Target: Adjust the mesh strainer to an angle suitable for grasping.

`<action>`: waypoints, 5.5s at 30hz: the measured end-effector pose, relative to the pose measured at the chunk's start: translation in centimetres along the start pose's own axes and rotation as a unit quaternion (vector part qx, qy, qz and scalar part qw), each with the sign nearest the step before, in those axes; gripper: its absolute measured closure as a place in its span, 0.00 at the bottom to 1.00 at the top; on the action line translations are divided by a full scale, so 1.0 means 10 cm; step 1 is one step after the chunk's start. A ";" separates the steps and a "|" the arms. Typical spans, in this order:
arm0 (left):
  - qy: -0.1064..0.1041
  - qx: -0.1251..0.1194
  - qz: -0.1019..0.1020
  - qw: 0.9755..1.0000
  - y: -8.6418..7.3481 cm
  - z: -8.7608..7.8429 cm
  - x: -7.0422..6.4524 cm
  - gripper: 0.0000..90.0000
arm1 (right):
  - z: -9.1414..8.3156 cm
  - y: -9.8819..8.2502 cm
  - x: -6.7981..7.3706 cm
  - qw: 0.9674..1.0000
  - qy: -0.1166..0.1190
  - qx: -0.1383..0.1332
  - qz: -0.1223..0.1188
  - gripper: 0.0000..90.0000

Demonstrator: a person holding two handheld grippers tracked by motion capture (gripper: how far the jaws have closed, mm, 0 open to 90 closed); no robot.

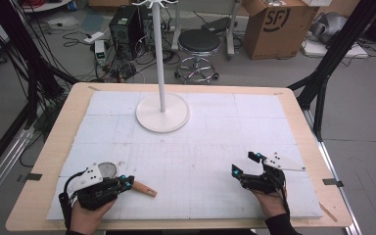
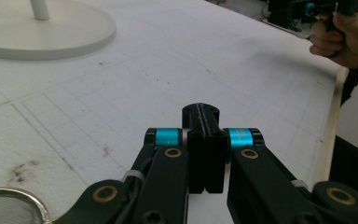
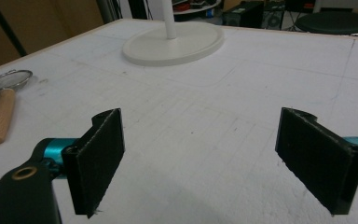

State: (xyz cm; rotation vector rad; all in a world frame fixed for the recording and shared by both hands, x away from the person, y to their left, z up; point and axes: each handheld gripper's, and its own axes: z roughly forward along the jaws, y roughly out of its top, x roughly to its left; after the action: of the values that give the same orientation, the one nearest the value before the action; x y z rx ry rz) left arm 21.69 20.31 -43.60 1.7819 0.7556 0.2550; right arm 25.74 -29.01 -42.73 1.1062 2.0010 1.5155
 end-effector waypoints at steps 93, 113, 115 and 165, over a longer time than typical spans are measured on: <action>0.076 0.132 -0.070 0.986 0.13 0.79 0.12 1.00 | -0.06 0.05 -0.07 0.999 -0.008 -0.030 0.021 0.17; 0.113 0.104 -0.118 0.981 0.18 0.84 0.25 1.00 | -0.06 0.04 -0.07 0.999 -0.008 -0.030 0.022 0.17; 0.114 0.100 -0.120 0.981 0.18 0.84 0.26 1.00 | -0.05 0.04 -0.07 0.999 -0.008 -0.026 0.023 0.17; 0.145 0.042 -0.104 0.983 0.33 0.62 0.29 0.69 | -0.14 0.03 -0.10 0.999 -0.016 -0.040 0.026 0.17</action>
State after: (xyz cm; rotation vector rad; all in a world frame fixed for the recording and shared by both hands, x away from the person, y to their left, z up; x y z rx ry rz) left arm 28.36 16.68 -43.32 1.7477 1.1676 0.3512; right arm 25.46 -30.58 -42.09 1.1513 1.8862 1.5791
